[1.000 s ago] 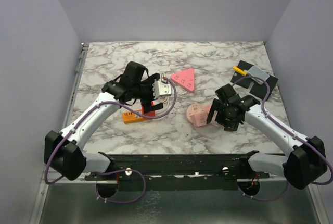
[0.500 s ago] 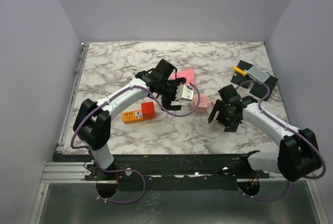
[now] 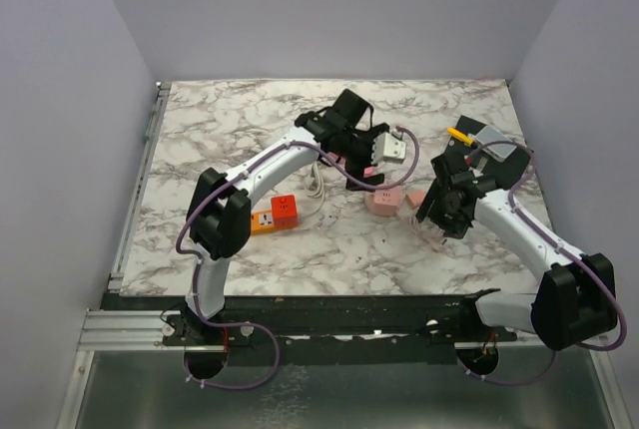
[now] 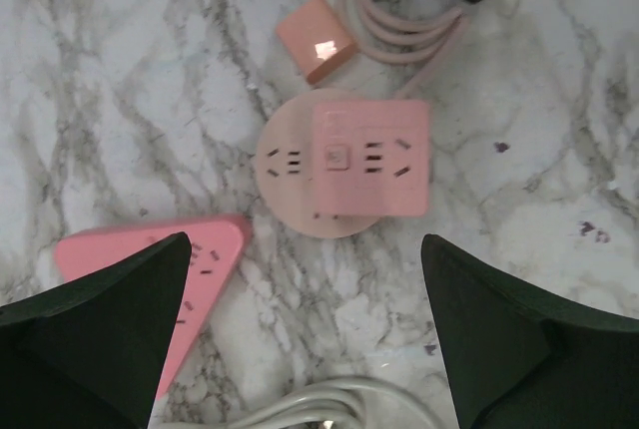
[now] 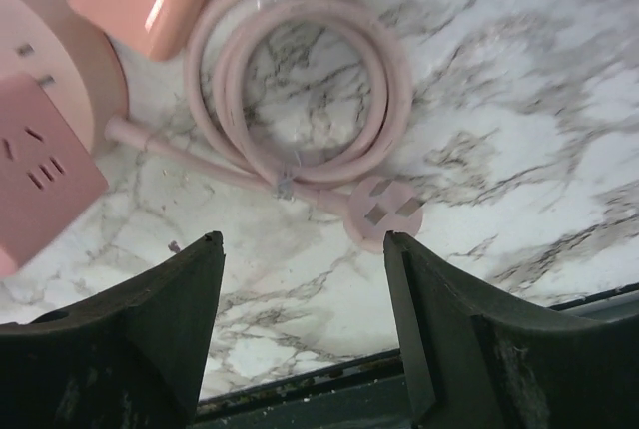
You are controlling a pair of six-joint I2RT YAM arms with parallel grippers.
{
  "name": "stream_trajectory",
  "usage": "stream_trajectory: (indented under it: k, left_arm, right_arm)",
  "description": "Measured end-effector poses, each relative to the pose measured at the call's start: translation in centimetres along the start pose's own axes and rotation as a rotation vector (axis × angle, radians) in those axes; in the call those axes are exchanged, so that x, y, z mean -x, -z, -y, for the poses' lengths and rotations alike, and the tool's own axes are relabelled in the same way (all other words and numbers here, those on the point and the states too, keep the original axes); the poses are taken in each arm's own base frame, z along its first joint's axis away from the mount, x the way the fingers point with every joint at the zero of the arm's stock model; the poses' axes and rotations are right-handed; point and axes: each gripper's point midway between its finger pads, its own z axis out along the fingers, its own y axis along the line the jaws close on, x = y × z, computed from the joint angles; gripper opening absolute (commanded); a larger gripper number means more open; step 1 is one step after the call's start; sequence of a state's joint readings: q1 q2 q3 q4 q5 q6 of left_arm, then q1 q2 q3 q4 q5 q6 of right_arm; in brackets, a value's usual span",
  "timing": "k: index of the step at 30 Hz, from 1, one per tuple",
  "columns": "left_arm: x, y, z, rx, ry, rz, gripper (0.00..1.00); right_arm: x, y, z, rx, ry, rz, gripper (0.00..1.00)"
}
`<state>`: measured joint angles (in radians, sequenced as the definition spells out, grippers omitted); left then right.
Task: Insert the plug
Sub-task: Adjust the socket at the center of the board.
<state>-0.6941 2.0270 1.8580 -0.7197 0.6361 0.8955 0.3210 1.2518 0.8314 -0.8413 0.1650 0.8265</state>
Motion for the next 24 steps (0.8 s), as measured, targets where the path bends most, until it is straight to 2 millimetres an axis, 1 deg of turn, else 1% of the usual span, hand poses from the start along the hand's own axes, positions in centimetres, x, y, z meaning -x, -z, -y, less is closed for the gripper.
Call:
stream_trajectory:
  k: [1, 3, 6, 8, 9, 10, 12, 15, 17, 19, 22, 24]
  left_arm:
    - [0.5, -0.5, 1.3, -0.025, 0.015, 0.003, 0.99]
    - [1.0, -1.5, 3.5, -0.058, 0.052, -0.010, 0.99]
    - [1.0, -3.7, 7.1, -0.077, 0.163, -0.077, 0.99]
    - [0.7, -4.6, 8.4, -0.069, 0.248, -0.108, 0.99]
    - [0.4, -4.9, 8.7, -0.052, 0.293, -0.121, 0.99]
    - [-0.1, -5.1, 8.6, -0.026, 0.340, -0.134, 0.99]
    - [-0.3, -4.8, 7.7, 0.049, 0.410, -0.136, 0.99]
    - [-0.5, -4.2, 6.2, 0.164, 0.511, -0.141, 0.99]
    - [-0.5, -4.0, 4.9, 0.241, 0.568, -0.132, 0.99]
    - [-0.6, -3.8, 4.2, 0.298, 0.614, -0.131, 0.99]
    - [-0.7, -3.7, 3.6, 0.347, 0.668, -0.128, 0.99]
    - [-0.8, -3.7, 3.5, 0.364, 0.704, -0.126, 0.95]
  right_arm:
    - [0.7, 0.2, 0.2, -0.011, -0.003, 0.016, 0.69]
    - [2.4, 0.7, 0.2, -0.024, -0.008, 0.060, 0.66]
    - [4.8, 1.2, 0.4, -0.046, -0.015, 0.127, 0.57]
    - [5.4, 0.8, 0.8, -0.074, -0.011, 0.141, 0.50]
    - [5.5, 0.5, 1.0, -0.091, -0.009, 0.140, 0.47]
    - [5.5, 0.0, 1.2, -0.108, -0.005, 0.136, 0.45]
    - [5.1, -1.1, 1.7, -0.139, 0.005, 0.119, 0.41]
    - [3.6, -2.7, 2.8, -0.179, 0.019, 0.076, 0.31]
    - [2.4, -3.4, 3.5, -0.192, 0.025, 0.045, 0.31]
    - [1.5, -3.9, 3.8, -0.187, 0.024, 0.021, 0.31]
    - [0.4, -4.3, 3.8, -0.159, 0.015, -0.002, 0.30]
    - [0.0, -4.3, 3.5, -0.131, 0.008, -0.009, 0.30]
